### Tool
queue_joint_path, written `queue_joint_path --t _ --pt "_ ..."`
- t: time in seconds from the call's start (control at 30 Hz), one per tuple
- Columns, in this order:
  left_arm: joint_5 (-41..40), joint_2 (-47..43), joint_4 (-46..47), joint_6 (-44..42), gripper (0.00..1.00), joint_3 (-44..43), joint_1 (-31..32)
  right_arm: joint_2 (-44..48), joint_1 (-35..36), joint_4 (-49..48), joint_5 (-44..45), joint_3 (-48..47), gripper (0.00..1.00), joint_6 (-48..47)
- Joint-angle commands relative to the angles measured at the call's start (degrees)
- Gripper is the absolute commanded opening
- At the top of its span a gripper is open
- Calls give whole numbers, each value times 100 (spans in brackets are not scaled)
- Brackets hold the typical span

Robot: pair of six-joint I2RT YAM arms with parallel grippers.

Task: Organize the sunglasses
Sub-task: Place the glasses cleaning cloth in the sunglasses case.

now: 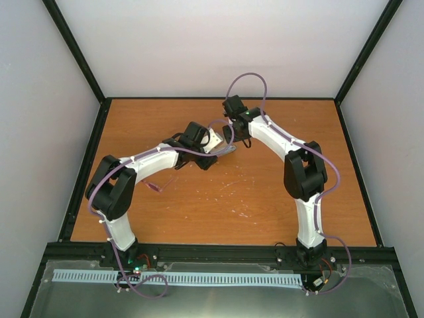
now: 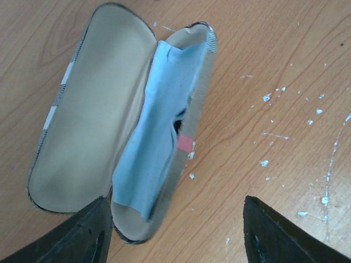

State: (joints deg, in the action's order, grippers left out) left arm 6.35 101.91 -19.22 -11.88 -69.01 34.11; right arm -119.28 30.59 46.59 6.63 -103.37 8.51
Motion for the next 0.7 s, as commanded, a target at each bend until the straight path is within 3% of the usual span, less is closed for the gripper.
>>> queue_joint_path --t 0.0,0.1,0.3,0.57,0.67 --pt "-124 -212 152 -1 58 -225 -63 110 50 -74 -168 71 40 99" --pt "-136 -212 176 20 41 -312 -298 45 52 -67 -259 75 28 146" --pt "15 -72 27 -101 32 -527 -1061 -204 61 -64 -475 -93 15 199" --pt "187 203 -339 -236 29 -773 -2105 -472 188 -25 -720 11 13 362" --pt "291 344 -602 -314 35 -880 -2531 -335 193 -116 -615 185 17 516"
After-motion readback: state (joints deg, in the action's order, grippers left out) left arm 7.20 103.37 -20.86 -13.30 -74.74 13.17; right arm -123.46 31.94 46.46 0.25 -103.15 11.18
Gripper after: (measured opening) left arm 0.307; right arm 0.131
